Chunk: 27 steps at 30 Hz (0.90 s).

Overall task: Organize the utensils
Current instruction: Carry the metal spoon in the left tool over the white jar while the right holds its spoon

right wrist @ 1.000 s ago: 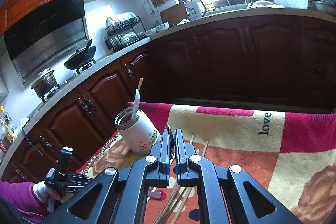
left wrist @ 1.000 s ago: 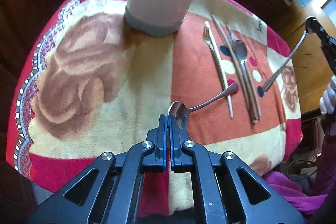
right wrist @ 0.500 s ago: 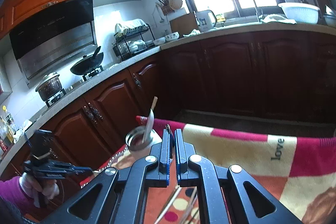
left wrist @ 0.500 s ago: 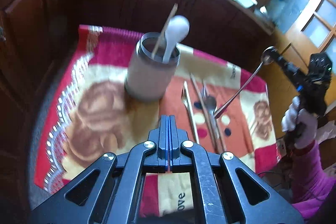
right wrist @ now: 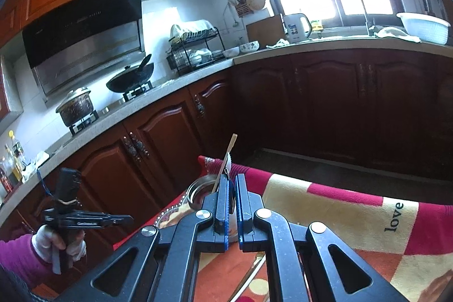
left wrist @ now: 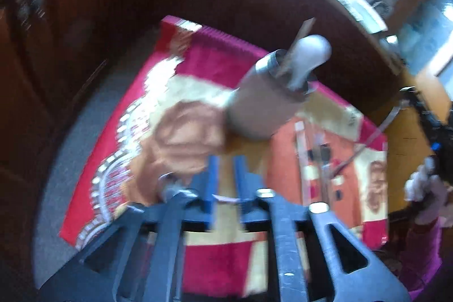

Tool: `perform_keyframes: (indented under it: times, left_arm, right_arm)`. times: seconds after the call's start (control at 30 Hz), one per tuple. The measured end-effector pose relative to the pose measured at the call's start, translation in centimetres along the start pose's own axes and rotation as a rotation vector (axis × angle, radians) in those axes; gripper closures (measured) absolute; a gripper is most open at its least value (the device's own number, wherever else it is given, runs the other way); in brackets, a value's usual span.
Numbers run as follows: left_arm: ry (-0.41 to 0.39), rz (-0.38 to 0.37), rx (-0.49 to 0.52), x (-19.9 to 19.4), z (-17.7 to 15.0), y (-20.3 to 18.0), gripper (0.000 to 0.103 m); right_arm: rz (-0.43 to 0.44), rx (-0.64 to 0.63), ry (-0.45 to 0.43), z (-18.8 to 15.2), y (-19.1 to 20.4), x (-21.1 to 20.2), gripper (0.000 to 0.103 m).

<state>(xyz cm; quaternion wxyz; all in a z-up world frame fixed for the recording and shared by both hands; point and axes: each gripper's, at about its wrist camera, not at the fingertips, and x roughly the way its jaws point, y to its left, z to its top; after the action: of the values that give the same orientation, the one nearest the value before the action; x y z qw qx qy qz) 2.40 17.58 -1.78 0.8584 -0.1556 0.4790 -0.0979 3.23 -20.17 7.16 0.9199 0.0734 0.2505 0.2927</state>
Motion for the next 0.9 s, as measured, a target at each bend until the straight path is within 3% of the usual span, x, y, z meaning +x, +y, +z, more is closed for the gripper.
perform_keyframes:
  times: [0.17, 0.4, 0.43, 0.47, 0.5, 0.6, 0.9]
  left_arm:
    - [0.093, 0.040, -0.046, 3.6, -2.3, 3.6, 0.066]
    - [0.154, 0.072, -0.010, 6.8, -4.0, 4.3, 0.067]
    - [0.166, 0.079, -0.004, 7.4, -4.2, 4.2, 0.069]
    - [0.182, 0.085, -0.005, 7.9, -4.4, 4.2, 0.081]
    - [0.169, 0.091, -0.012, 7.9, -4.5, 4.2, 0.090]
    - [0.128, 0.026, -0.080, 7.1, -4.3, 4.9, 0.096]
    - [0.023, -0.018, -0.057, 2.7, -2.5, 2.9, 0.102]
  right_arm:
    - [0.011, 0.021, 0.021, -0.6, -0.2, 0.7, 0.099]
    - [-0.003, 0.030, 0.046, -0.8, -0.5, 1.7, 0.099]
    - [-0.004, 0.031, 0.046, -0.8, -0.4, 1.8, 0.099]
    - [-0.005, 0.032, 0.046, -0.8, -0.4, 1.9, 0.099]
    - [-0.006, 0.033, 0.046, -0.8, -0.4, 1.9, 0.099]
    - [-0.008, 0.031, 0.043, -0.7, -0.2, 1.9, 0.099]
    - [-0.002, 0.044, 0.021, -0.5, -0.4, 1.9, 0.099]
